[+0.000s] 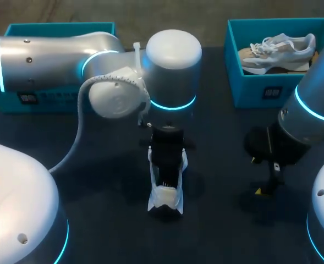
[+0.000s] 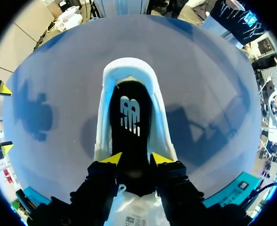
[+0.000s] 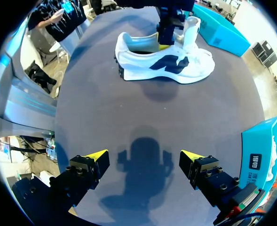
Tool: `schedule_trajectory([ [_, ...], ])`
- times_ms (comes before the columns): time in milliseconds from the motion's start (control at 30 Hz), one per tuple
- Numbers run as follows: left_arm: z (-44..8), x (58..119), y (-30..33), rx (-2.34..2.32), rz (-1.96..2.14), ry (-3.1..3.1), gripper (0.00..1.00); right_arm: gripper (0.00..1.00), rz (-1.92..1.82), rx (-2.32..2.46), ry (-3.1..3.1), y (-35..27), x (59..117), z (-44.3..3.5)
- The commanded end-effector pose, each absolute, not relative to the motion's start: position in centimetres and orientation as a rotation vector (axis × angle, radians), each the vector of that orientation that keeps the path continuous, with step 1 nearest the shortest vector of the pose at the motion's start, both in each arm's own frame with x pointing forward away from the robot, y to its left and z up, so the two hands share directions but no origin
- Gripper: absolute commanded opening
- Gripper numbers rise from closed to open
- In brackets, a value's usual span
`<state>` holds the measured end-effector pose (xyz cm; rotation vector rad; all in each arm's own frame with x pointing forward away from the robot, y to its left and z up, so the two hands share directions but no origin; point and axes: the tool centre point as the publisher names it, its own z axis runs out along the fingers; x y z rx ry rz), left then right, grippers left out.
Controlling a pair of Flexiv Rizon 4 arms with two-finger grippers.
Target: Take the shoe out of the shoebox, open the shoe tongue, remove and reinsert the insole, then place the shoe into the shoebox
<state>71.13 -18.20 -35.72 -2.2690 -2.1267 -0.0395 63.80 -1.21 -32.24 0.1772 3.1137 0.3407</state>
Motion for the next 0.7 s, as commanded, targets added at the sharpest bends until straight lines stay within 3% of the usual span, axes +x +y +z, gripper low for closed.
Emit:
schedule_trajectory([
  [33,-35.7,71.4,-18.1,-2.262,-0.034,-2.134,0.41,1.00,0.342,0.178,3.110,-1.2,63.6,-32.3],
  [133,-35.8,71.5,-17.8,-2.253,-0.015,-2.134,0.47,1.00,0.342,0.178,3.110,-1.2,63.6,-32.3],
  [200,-35.7,71.5,-17.6,-2.251,0.001,-2.134,0.58,1.00,0.342,0.178,3.110,-1.2,63.6,-32.3],
  [300,-35.6,71.5,-17.3,-2.249,0.027,-2.137,0.66,1.00,0.342,0.178,3.110,-1.2,63.6,-32.3],
  [433,-35.7,71.9,-16.8,-2.234,0.064,-2.145,0.88,1.00,0.342,0.178,3.110,-1.2,63.6,-32.3],
  [600,-35.2,71.7,-16.5,-2.231,0.092,-2.145,1.00,1.00,0.342,0.178,3.110,-1.2,63.6,-32.3],
  [700,-35.3,71.5,-16.7,-2.237,0.088,-2.135,1.00,1.00,0.342,0.178,3.110,-1.2,63.6,-32.3],
])
